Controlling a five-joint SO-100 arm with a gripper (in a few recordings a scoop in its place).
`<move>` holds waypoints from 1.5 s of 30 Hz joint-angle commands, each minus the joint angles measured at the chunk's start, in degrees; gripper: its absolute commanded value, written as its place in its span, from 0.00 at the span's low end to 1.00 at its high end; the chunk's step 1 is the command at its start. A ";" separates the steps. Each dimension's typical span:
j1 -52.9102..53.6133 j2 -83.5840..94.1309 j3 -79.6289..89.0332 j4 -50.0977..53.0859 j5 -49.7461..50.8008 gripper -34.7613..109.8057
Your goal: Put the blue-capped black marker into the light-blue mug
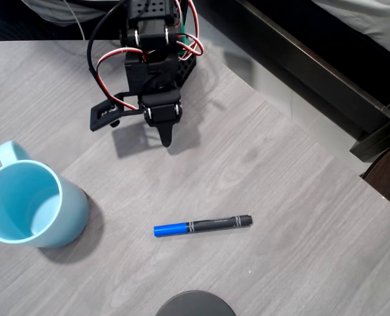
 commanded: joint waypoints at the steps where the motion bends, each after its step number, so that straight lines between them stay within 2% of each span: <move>1: -5.45 -2.11 -11.78 -1.49 0.09 0.24; 7: -9.84 -35.51 -40.52 -1.05 5.89 0.24; 14: -11.69 -66.71 -53.17 -11.78 12.22 0.24; 19: -11.78 -87.80 -65.39 -13.89 16.26 0.24; 21: -11.95 -93.52 -68.47 -14.50 18.11 0.27; 23: -12.13 -96.77 -68.99 -16.35 19.25 0.31; 33: -11.78 -105.56 -69.08 -20.30 20.39 0.33; 45: -9.32 -110.04 -71.72 -20.48 19.95 0.33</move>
